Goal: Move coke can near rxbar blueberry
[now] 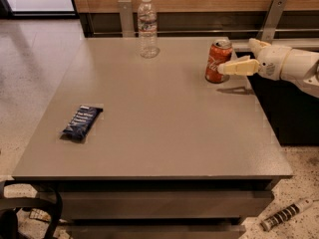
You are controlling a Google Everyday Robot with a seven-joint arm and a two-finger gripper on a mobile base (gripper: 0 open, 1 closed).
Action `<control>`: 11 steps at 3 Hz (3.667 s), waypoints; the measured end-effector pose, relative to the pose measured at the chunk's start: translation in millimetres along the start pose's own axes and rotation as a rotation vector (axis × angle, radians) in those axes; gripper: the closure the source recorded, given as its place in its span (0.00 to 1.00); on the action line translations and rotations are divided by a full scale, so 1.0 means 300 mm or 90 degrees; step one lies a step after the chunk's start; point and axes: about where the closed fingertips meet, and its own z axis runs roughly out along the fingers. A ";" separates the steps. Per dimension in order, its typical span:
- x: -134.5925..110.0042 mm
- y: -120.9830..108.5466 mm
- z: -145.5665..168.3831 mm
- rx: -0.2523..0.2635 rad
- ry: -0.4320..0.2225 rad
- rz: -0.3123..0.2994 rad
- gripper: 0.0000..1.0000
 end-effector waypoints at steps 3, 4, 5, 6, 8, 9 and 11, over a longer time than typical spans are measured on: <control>0.009 0.022 0.060 -0.015 -0.017 0.004 0.61; 0.008 0.028 0.070 -0.018 -0.017 0.004 0.84; 0.008 0.035 0.080 -0.021 -0.017 0.004 1.00; 0.004 0.037 0.080 -0.023 -0.016 0.004 1.00; -0.109 0.142 0.066 -0.049 0.019 -0.012 1.00; -0.146 0.268 0.069 -0.065 0.024 -0.026 1.00; -0.089 0.606 0.122 -0.117 0.005 -0.039 1.00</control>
Offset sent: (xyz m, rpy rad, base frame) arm 0.0092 0.0157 -0.0033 0.0363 -0.0337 0.0271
